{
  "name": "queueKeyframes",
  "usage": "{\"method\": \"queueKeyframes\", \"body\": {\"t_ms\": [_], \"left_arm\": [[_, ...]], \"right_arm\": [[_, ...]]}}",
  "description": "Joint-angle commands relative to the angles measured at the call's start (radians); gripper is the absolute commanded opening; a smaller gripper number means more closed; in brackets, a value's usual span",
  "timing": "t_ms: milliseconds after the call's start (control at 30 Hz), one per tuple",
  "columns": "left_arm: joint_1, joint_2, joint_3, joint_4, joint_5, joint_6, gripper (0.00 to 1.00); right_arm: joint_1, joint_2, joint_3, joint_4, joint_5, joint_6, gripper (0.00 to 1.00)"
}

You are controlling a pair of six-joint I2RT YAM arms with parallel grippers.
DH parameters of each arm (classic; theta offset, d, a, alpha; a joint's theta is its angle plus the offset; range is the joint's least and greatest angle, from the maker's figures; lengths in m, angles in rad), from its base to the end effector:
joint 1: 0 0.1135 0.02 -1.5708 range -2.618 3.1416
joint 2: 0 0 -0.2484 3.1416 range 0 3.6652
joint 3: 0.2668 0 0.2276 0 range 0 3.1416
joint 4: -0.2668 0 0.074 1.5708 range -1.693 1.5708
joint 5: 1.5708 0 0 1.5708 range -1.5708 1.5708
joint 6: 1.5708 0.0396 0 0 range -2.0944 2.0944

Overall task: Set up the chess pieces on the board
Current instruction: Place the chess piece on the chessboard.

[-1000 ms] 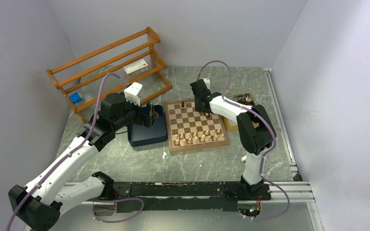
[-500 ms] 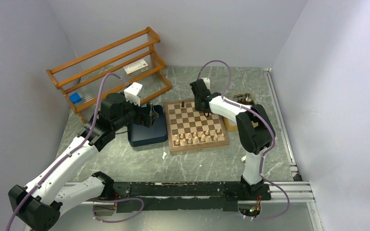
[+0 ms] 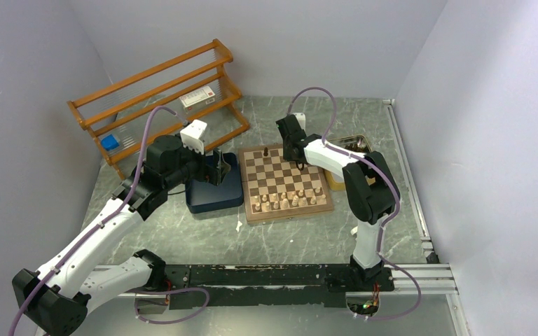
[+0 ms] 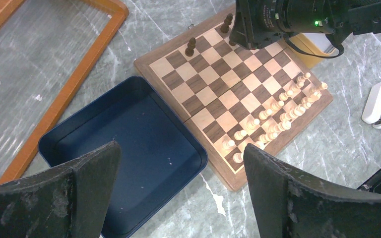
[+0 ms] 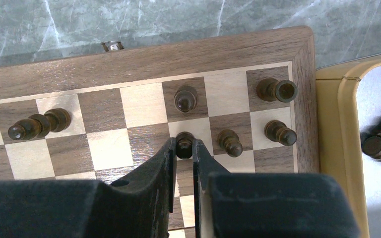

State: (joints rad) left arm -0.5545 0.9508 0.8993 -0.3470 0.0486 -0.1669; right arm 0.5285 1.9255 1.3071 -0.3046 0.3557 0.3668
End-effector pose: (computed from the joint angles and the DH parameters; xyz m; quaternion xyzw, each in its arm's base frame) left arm 0.1713 -0.1083 0.3202 0.1736 0.8146 -0.2141 0.5103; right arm 0.3412 0.1832 0.1794 -0.0192 0.9345 -0.0156 0.3550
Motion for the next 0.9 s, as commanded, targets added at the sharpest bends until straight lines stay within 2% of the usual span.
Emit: {"method": "queueKeyframes", "body": {"t_ms": [0, 133, 300, 867], "left_arm": [[-0.008, -0.005, -0.007, 0.022, 0.014, 0.012, 0.98], [-0.008, -0.005, -0.007, 0.022, 0.015, 0.012, 0.98], [-0.008, -0.004, -0.007, 0.025, 0.02, 0.013, 0.98], [-0.008, -0.004, -0.007, 0.026, 0.023, 0.011, 0.98]], "right_arm": [[-0.008, 0.034, 0.01, -0.046, 0.02, 0.012, 0.16], [-0.008, 0.033, 0.016, -0.053, 0.022, 0.01, 0.16], [-0.008, 0.036, 0.029, -0.053, 0.02, -0.003, 0.22], [-0.008, 0.024, 0.058, -0.062, 0.015, -0.012, 0.25]]}}
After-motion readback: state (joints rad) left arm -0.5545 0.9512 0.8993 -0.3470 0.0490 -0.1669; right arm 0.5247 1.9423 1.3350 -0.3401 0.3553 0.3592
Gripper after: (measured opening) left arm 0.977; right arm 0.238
